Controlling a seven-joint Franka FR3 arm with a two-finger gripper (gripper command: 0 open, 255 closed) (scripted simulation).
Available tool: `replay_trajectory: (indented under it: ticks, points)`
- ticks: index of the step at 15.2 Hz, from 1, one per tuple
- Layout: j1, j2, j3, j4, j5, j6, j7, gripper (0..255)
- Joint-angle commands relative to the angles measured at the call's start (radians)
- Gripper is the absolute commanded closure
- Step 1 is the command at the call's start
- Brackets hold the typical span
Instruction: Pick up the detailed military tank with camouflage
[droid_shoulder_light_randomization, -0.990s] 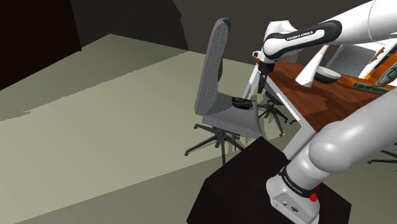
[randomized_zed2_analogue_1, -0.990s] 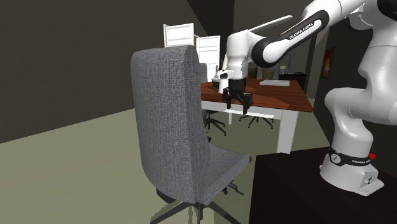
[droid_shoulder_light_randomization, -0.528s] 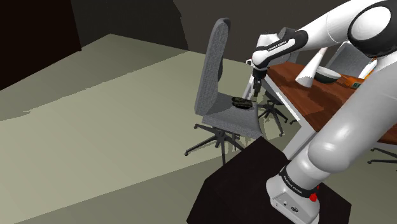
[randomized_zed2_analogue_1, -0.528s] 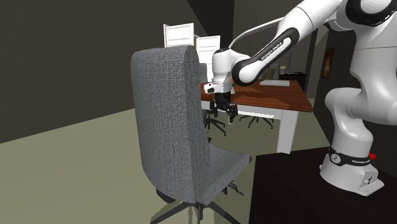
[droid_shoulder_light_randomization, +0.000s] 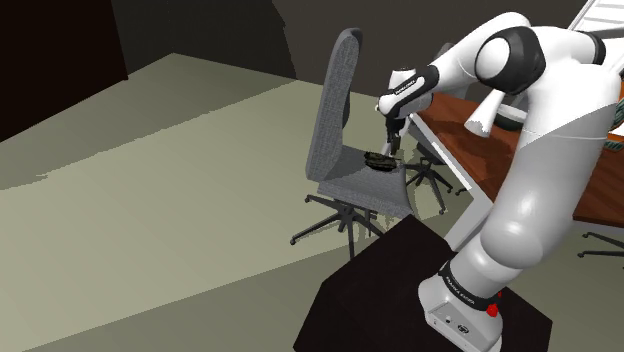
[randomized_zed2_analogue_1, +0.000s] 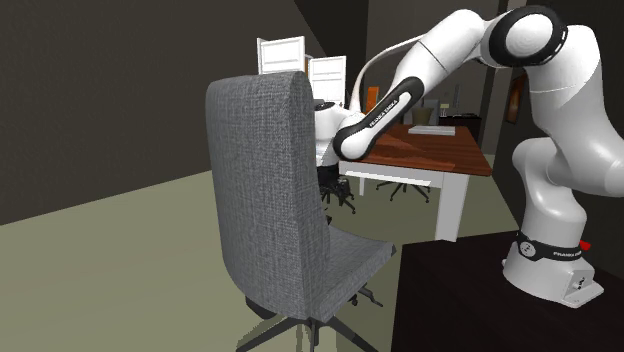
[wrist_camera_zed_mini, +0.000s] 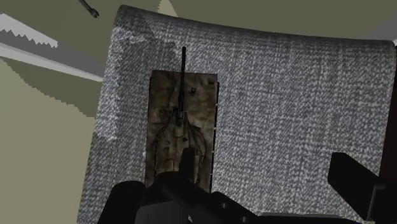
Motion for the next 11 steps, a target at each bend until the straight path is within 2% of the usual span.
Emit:
replay_trajectory:
  ticks: [1,5,11]
  points:
    - [-0.027,0.083,0.014,0.07,0.019,0.018,-0.051,0]
    - [-0.081,0.241,0.047,0.222,0.04,0.037,-0.132,0]
    - [-0.094,0.304,0.059,0.24,0.048,0.081,-0.131,0]
